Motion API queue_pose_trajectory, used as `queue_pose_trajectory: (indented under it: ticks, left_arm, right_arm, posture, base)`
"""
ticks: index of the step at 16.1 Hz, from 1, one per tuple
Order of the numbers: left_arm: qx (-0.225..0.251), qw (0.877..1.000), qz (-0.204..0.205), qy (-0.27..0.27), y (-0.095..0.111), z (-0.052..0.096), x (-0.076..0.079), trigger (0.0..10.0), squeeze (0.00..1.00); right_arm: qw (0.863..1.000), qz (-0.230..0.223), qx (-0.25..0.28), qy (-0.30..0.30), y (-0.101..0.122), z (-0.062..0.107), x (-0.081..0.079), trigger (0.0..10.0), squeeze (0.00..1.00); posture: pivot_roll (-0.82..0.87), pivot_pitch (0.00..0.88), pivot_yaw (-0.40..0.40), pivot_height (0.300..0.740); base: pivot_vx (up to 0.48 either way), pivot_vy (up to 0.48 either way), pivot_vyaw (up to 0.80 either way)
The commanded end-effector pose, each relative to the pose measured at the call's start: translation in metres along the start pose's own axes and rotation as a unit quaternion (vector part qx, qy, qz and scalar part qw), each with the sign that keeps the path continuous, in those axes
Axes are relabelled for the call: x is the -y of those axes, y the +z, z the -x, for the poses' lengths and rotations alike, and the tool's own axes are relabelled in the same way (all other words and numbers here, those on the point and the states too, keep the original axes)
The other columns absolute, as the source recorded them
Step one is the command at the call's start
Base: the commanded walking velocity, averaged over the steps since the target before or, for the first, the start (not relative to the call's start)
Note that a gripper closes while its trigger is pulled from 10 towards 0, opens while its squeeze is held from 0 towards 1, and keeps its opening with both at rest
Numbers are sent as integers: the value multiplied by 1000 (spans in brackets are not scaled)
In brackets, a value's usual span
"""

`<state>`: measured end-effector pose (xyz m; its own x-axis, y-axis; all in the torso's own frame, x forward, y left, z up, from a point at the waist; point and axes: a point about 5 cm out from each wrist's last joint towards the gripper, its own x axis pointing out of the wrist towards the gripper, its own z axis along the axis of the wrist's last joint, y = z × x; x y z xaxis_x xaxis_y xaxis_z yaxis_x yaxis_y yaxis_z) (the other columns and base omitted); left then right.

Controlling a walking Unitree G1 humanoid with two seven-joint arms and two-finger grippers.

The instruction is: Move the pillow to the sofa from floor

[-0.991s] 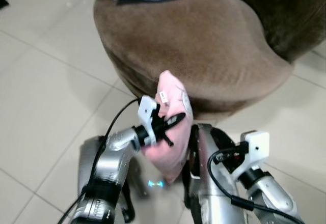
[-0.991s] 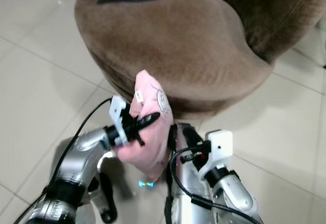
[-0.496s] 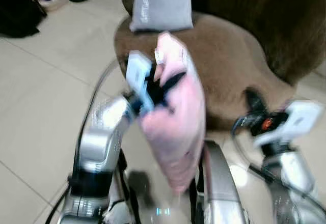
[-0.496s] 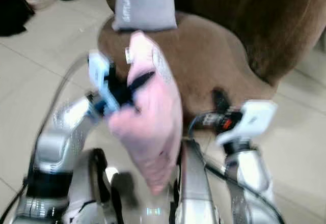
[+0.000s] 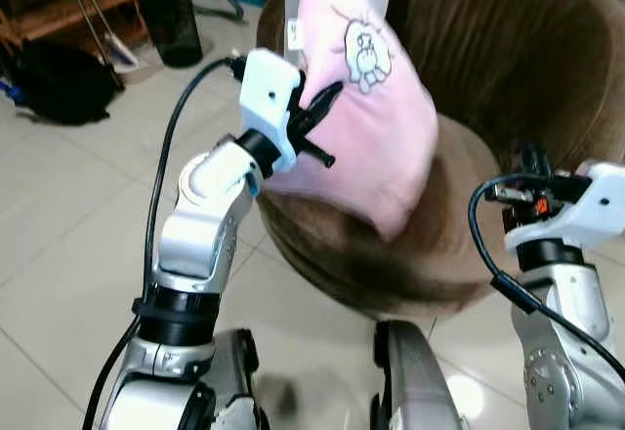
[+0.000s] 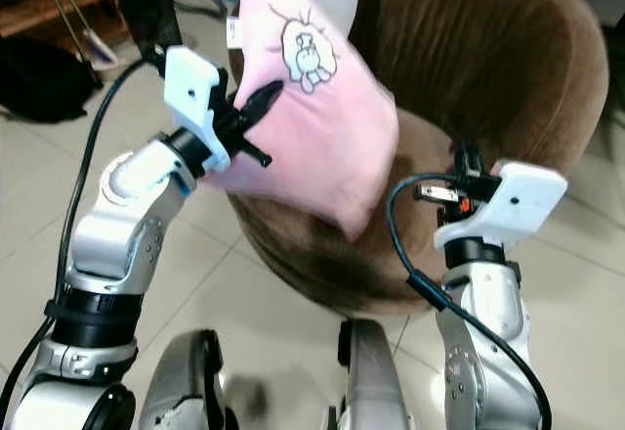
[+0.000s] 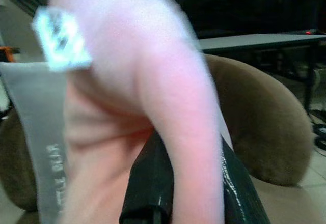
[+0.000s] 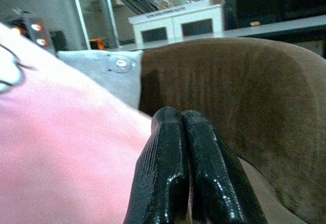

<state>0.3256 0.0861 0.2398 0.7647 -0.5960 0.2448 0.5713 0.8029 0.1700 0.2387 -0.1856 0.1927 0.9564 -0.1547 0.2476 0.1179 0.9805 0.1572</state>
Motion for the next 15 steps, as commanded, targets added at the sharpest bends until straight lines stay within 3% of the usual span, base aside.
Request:
queue_pose_trajectory:
  ticks: [1,2,3,5,8,10,15]
  left_arm:
    - [-16,999,-4,37,-19,7,-6,10000,0]
    - [-24,999,-5,43,-25,8,-6,10000,0]
    - [-40,998,-37,41,-35,11,-5,10000,0]
    - [-50,996,-62,31,-41,11,-1,10000,0]
    - [-58,997,-45,18,-53,8,6,10000,0]
    - [-73,996,-60,5,-66,15,10,10000,0]
    - [-72,995,-67,-1,-71,16,11,10000,0]
  right_arm:
    - [999,14,-28,-35,-11,3,10,10000,0]
    - [998,16,-34,-42,-13,4,12,10000,0]
    - [998,21,-39,-51,-16,6,15,10000,0]
    - [997,22,-41,-56,-17,7,16,10000,0]
    - [997,20,-38,-69,-18,9,17,10000,0]
    - [995,23,-49,-80,-23,15,21,10000,0]
    - [993,24,-71,-91,-36,24,25,10000,0]
  posture:
    - [-56,14,10,640]
    - [-56,14,10,645]
    - [-56,16,11,655]
    - [-63,18,20,665]
    - [-76,19,34,695]
    - [-85,21,36,715]
    - [-86,20,41,740]
  base:
    - [0,0,0]
    - [0,0,0]
    - [0,0,0]
    - [0,0,0]
    - [0,0,0]
    - [0,0,0]
    - [0,0,0]
